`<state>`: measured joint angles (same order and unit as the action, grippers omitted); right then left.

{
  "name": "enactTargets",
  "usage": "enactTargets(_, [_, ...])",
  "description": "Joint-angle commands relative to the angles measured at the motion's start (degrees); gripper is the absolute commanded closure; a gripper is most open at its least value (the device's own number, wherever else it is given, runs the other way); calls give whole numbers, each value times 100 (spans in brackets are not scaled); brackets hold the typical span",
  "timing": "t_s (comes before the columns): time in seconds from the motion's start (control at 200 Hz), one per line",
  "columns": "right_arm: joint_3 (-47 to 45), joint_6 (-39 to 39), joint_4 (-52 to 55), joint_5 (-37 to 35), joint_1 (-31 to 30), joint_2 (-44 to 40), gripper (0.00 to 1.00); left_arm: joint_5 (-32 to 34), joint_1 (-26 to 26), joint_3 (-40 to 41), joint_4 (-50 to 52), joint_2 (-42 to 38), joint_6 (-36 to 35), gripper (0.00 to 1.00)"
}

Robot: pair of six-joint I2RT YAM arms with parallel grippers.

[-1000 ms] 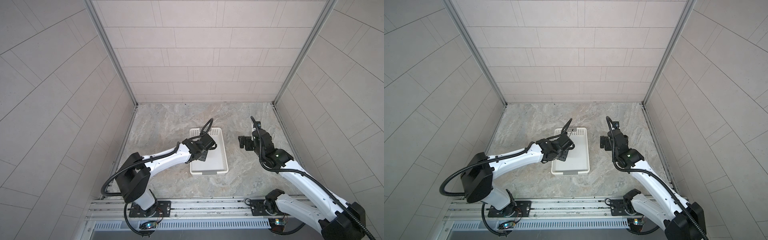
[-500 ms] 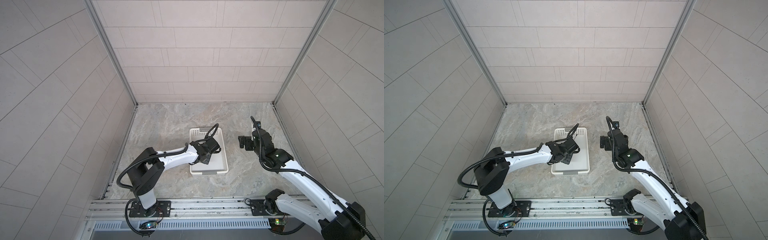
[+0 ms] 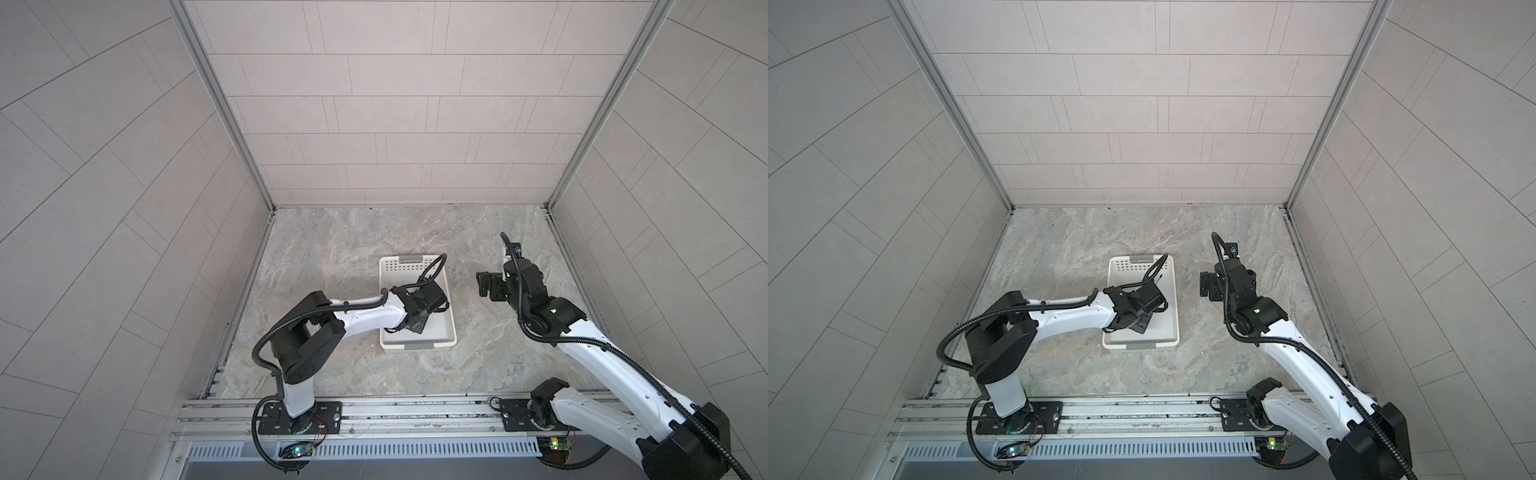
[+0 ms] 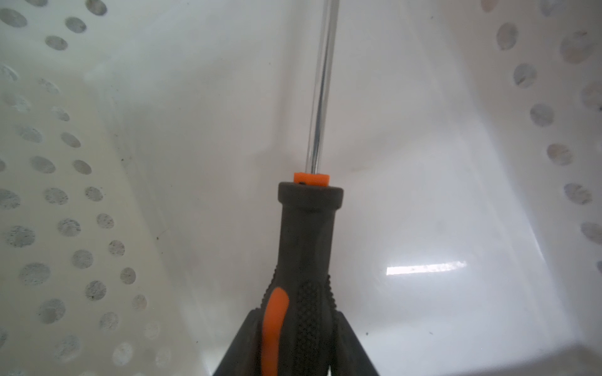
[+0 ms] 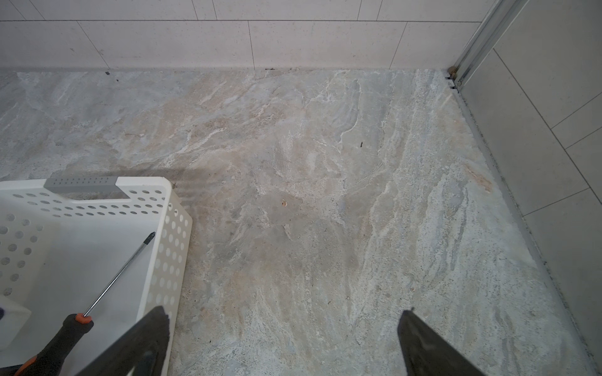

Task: Put the screwdriver in the bin
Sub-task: Place the screwdriver in the bin.

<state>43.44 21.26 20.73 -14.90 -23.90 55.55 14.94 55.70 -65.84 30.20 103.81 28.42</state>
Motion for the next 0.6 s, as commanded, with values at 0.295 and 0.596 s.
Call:
enactTargets(0.295, [50, 2, -52, -102, 7, 18, 0, 211, 44, -216, -58, 28, 32, 51])
enactTargets(0.596, [49, 47, -43, -93, 4, 36, 1, 315, 38, -533, 294, -211, -32, 24])
